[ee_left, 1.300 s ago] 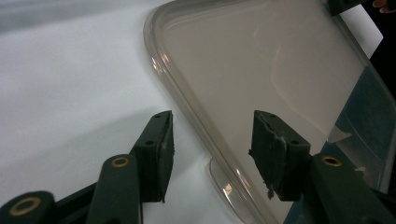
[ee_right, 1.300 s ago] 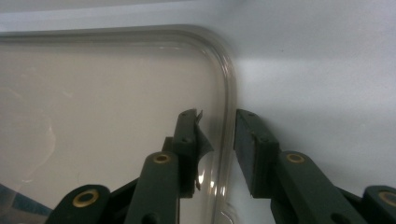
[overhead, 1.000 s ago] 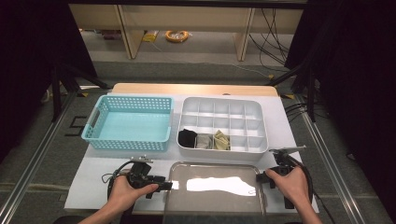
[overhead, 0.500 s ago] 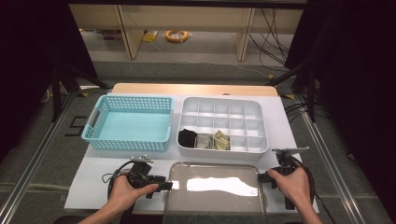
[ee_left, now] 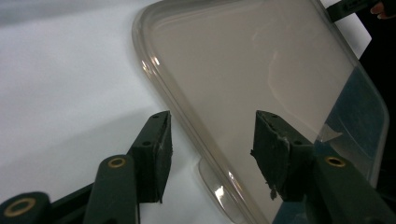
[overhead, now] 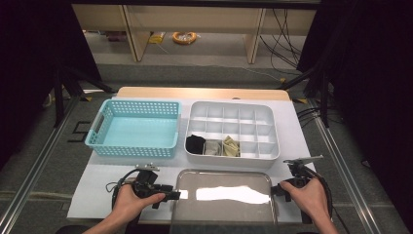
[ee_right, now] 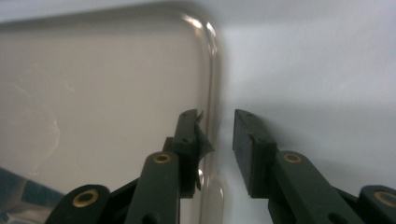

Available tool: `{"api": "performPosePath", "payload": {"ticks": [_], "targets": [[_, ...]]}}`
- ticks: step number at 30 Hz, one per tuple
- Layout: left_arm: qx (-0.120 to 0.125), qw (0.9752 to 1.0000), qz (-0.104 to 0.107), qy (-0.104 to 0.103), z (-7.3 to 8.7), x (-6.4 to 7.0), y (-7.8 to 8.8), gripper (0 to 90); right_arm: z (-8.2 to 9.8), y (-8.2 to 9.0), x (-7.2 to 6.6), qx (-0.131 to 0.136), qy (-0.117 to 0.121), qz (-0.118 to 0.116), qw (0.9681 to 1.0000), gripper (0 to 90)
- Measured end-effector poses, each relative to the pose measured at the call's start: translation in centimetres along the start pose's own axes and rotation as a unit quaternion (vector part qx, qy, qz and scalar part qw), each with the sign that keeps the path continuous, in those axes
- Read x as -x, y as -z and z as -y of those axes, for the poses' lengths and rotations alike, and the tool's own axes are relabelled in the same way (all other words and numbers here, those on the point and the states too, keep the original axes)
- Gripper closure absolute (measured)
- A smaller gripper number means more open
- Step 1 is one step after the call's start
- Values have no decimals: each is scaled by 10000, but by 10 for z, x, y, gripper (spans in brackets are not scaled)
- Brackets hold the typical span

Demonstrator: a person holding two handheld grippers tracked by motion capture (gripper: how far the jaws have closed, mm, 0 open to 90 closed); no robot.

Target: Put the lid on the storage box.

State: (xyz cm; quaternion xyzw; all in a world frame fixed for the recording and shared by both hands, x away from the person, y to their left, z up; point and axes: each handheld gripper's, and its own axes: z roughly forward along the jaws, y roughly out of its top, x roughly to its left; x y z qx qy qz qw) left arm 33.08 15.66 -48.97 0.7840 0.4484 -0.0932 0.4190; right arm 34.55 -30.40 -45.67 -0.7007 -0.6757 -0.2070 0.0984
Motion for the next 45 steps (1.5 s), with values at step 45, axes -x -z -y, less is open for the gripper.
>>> {"api": "performPosePath", "payload": {"ticks": [45], "targets": [[-163,9999,44,-20,4,1,1,461,7,-1,-1,-742,181,-269,9967,735]]}}
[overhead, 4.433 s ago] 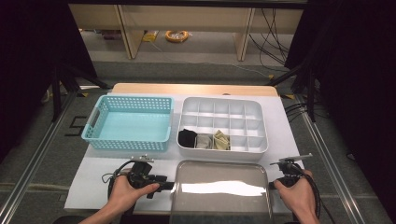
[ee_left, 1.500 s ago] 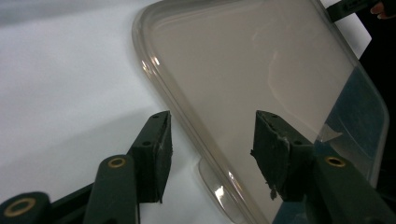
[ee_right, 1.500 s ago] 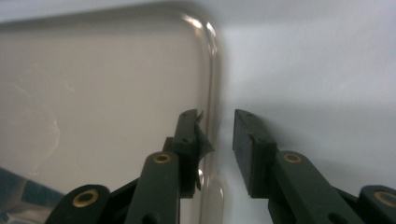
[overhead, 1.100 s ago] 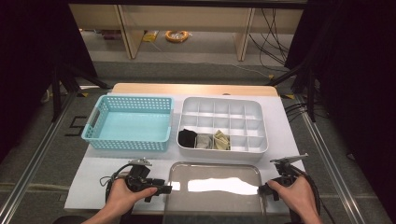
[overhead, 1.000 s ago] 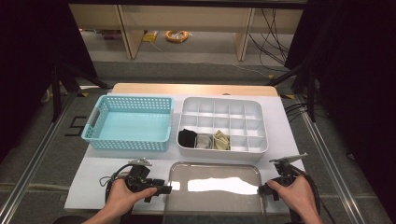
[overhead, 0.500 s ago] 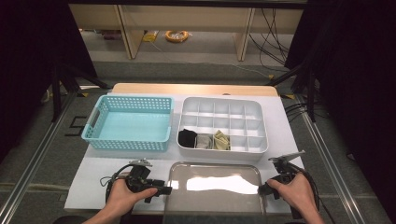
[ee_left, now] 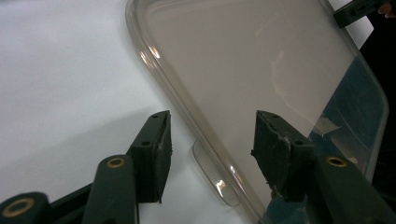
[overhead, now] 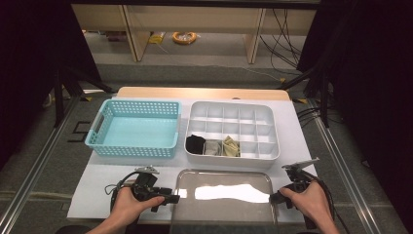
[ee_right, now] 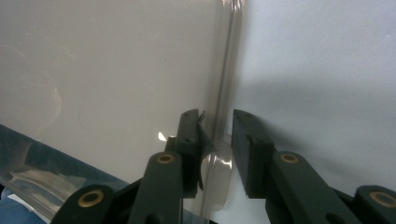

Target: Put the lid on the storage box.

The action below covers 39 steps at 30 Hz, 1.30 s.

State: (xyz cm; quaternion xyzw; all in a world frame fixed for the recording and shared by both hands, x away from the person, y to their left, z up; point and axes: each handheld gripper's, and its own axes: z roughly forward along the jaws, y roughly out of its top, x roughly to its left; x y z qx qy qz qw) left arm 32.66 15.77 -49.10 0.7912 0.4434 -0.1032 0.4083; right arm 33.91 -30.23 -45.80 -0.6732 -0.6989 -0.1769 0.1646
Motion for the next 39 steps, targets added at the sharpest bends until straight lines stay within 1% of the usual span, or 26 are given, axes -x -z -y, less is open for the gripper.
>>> {"api": "performPosePath", "payload": {"ticks": [3,8,9,10,11,14,16,18,19,20,21,22,23,26,27,28,29,30,32,33,34,35,36,37,38,39], "targets": [[0,10000,13,-2,0,0,0,459,0,-1,-1,42,39,75,10000,735],[32,10000,-12,2,0,1,-1,459,0,0,1,-34,61,-36,10000,729],[21,10000,-14,-10,0,1,-1,459,0,0,1,-16,126,-39,9999,723],[14,10000,-6,-13,0,1,-1,460,0,-1,1,31,114,78,9999,719],[14,10000,-2,-12,0,1,-1,460,0,-1,2,20,183,-23,9998,715],[24,10000,5,0,0,1,-1,460,0,-1,2,-23,147,-19,9999,711],[21,10000,7,-7,0,1,-1,461,1,-1,3,41,256,-73,9996,712],[15,10000,16,1,0,1,-1,461,0,-1,2,8,185,-13,9998,719],[16,10000,19,2,0,1,-2,461,0,-4,7,146,497,128,9986,723],[17,10000,20,3,0,1,-2,461,-1,-4,5,175,379,113,9991,732],[17,10000,23,5,0,1,-2,461,-1,-3,5,112,360,81,9993,732],[16,10000,21,3,0,1,-2,461,-1,-3,4,125,469,107,9988,732],[11,10000,21,-2,0,1,-2,461,-1,-3,3,76,413,37,9991,733],[18,10000,24,7,0,1,-2,461,-2,-4,5,179,537,-58,9984,740],[-21,9999,-103,2,0,2,-1,461,-2,-4,6,207,490,-46,9986,744],[-33,9999,-119,-5,0,2,-1,461,-1,-4,5,213,385,-63,9990,747],[-37,9999,-121,-10,-1,2,0,461,0,-1,0,53,-85,-149,9998,749],[-37,9999,-123,-2,-1,2,0,461,0,-1,5,47,135,-130,9998,752],[27,10000,-52,20,0,1,-1,460,1,0,6,92,127,-126,9998,755],[36,10000,17,28,0,1,-2,460,2,0,10,28,282,-124,9995,757],[30,10000,20,27,0,0,-2,459,1,-1,8,139,123,-225,9996,762],[6,10000,-62,30,0,1,-1,459,2,-1,9,202,167,-234,9994,779],[-36,9999,-90,32,-1,1,0,459,3,-1,7,181,-48,-187,9996,782],[-30,10000,-79,34,-1,1,0,459,1,1,7,90,-62,-252,9996,783],[-32,10000,-79,36,-1,1,0,459,0,0,11,173,198,-140,9996,782],[-35,10000,-75,34,-1,1,0,459,-1,0,12,228,304,-138,9992,782]]}}
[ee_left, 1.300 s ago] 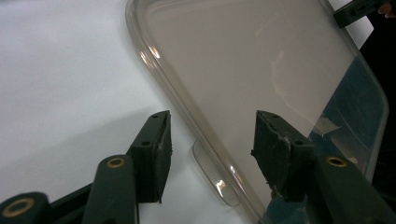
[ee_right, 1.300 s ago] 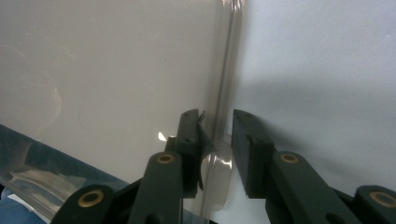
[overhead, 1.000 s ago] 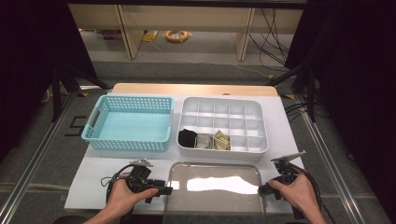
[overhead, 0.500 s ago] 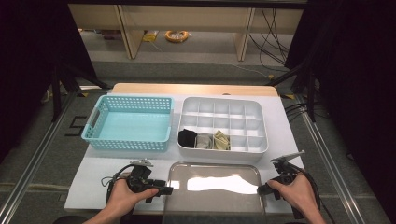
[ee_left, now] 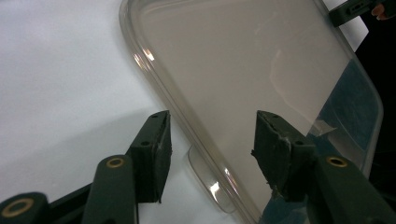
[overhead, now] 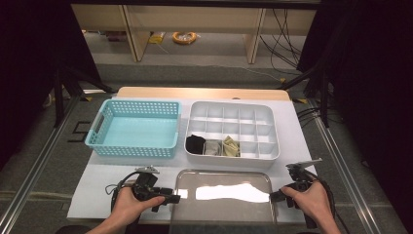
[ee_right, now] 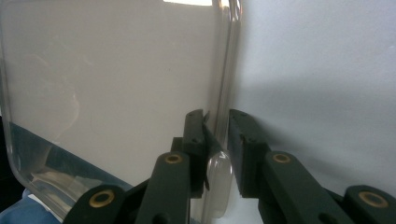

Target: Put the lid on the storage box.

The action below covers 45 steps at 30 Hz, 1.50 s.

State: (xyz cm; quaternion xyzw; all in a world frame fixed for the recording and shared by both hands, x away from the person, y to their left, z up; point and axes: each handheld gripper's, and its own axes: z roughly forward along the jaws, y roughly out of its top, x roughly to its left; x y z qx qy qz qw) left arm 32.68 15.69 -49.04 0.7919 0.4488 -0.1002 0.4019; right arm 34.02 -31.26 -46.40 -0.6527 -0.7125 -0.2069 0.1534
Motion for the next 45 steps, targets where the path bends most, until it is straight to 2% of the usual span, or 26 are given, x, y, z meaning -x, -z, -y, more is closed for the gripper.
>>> {"api": "performPosePath", "payload": {"ticks": [2,3,4,5,8,10,11,13,15,17,18,19,20,21,22,23,25,28,31,36,38,39,40,42,43,45], "targets": [[-2,10000,6,3,0,0,0,458,-1,0,-1,-21,-128,-68,9999,782],[-3,10000,10,4,0,0,0,458,0,-1,-4,-16,-371,-145,9992,779],[-4,10000,11,-2,0,0,0,459,-1,-2,2,-39,-97,-125,9999,776],[-1,10000,7,-6,0,0,0,458,-1,-1,-2,-174,-466,-223,9985,775],[0,10000,10,-7,0,0,0,457,-2,-1,-4,-262,-422,-69,9987,765],[-2,10000,10,-12,0,0,0,457,-3,0,-4,-342,-457,-145,9983,763],[1,10000,10,-10,0,0,0,456,-4,0,-9,-425,-867,-177,9952,764],[1,10000,12,-7,0,0,0,456,-4,-1,-3,-317,-570,-124,9978,773],[-2,10000,13,-7,0,0,0,455,-3,-1,-4,-359,-841,-225,9956,785],[7,10000,29,-1,-1,0,-1,455,-2,-2,2,-213,-570,-164,9980,794],[7,10000,28,-3,-1,0,-1,456,-3,0,-2,-313,-1012,-380,9936,799],[-6,10000,12,2,-1,0,0,456,-2,0,0,-326,-981,-323,9941,802],[4,10000,18,11,-1,0,-1,456,-1,-1,4,-144,-698,-306,9970,804],[5,10000,15,10,-1,0,0,455,-2,2,-5,-364,-1427,-495,9879,804],[10,10000,10,12,-1,0,0,455,-2,2,-5,-433,-1452,-452,9874,805],[14,10000,6,16,-1,0,0,455,-2,2,-4,-378,-1356,-439,9891,806],[17,10000,-26,32,-1,0,0,454,0,-2,3,-92,-841,-369,9957,807],[29,10000,-22,2,-1,-1,0,452,0,-1,2,-125,-939,-363,9948,807],[39,10000,-27,16,-2,-1,1,450,1,-1,5,9,-676,-360,9971,808],[93,9999,-41,49,-2,-3,1,447,3,0,5,64,-722,-357,9967,809],[162,9998,59,96,-2,-5,0,446,3,1,2,31,-915,-389,9950,809],[143,9998,80,92,-3,-6,0,447,4,1,3,20,-820,-403,9958,809],[159,9998,53,86,-3,-6,1,447,6,0,6,205,-501,-323,9980,810],[118,9998,-89,103,-4,-4,2,448,6,3,-3,114,-1021,-471,9936,810],[169,9998,-29,118,-3,-5,1,449,6,2,2,181,-634,-350,9972,810],[156,9997,-18,170,-4,-6,1,458,7,2,1,264,-690,-403,9965,810]]}}
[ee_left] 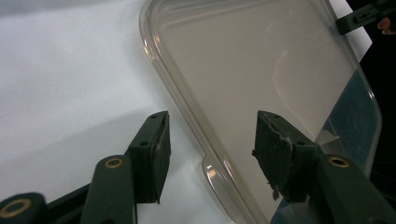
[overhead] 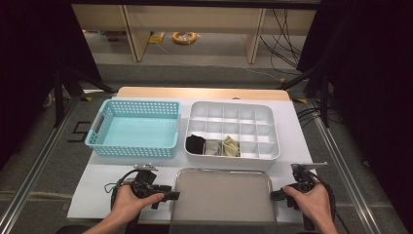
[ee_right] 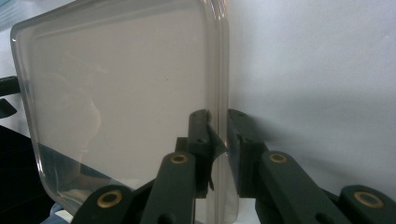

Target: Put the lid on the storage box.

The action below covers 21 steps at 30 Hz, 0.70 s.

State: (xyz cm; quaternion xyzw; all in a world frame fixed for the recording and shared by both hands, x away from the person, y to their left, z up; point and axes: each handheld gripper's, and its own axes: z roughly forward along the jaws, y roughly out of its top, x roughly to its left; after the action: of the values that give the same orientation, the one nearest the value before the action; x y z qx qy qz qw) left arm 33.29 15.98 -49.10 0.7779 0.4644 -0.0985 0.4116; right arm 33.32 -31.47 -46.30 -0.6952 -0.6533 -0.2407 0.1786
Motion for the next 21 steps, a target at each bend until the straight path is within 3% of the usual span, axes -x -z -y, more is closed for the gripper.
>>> {"api": "performPosePath", "payload": {"ticks": [2,3,9,10,13,14,16,19,21], "targets": [[51,10000,55,47,0,-1,-2,474,1,1,-1,10,-5,21,10000,810],[-42,10000,-32,58,-1,-1,-1,483,1,1,-2,26,-36,0,10000,810],[-14,9995,168,257,-2,-3,-5,564,4,4,-2,158,99,-64,9998,810],[-73,9995,103,297,-2,-3,-4,580,4,5,-7,213,-196,-76,9996,811],[-119,9989,218,409,-2,-6,-4,614,5,6,-6,261,45,-63,9996,810],[-103,9985,270,464,-2,-8,-4,626,5,6,-8,402,-38,-52,9992,810],[-144,9977,283,607,-2,-11,-4,648,6,6,-8,438,-33,-66,9990,811],[-100,9959,349,825,-2,-12,-4,674,6,7,-9,446,-26,-75,9990,811],[-116,9958,324,853,-2,-12,-4,681,6,8,-7,377,4,-139,9992,811]]}}
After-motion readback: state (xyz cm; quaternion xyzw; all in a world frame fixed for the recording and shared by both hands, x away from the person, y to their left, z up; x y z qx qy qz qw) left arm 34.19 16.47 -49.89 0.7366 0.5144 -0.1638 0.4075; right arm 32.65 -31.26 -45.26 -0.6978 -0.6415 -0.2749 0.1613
